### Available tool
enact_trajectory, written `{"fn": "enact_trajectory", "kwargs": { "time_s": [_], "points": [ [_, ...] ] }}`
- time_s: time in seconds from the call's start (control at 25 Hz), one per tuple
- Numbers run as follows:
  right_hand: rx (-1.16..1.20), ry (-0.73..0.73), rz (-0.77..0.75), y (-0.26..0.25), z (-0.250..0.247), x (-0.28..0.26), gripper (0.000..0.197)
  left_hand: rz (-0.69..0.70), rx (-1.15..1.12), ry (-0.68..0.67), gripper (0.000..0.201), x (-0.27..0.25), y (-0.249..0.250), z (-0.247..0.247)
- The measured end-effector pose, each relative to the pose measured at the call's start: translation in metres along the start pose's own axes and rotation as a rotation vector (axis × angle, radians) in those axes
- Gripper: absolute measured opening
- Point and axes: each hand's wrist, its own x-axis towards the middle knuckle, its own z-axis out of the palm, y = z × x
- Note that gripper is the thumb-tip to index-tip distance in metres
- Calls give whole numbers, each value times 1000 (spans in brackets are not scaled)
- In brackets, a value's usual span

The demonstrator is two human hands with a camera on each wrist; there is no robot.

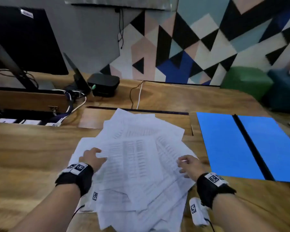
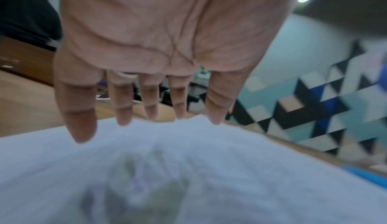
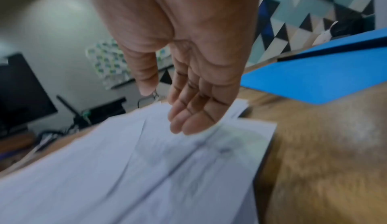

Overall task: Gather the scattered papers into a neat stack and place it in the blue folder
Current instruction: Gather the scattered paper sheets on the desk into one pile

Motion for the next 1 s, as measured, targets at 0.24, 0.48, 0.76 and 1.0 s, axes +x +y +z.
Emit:
{"fn": "enact_trajectory", "kwargs": {
  "time_s": [0.24,0.48,0.76,1.0],
  "points": [
    [-182,4,62,13,73,14,51,-168,184,76,83,2,-58,4],
    [46,89,41,10,59,5,28,-8,-364,37,71,-8,-55,21],
    [39,710,276,25,1,11,79,67,-496,-263,47,-39,-8,43],
    [233,582,304,69,14,38,99,266,24,61,57,0,24,48]
  ]
}}
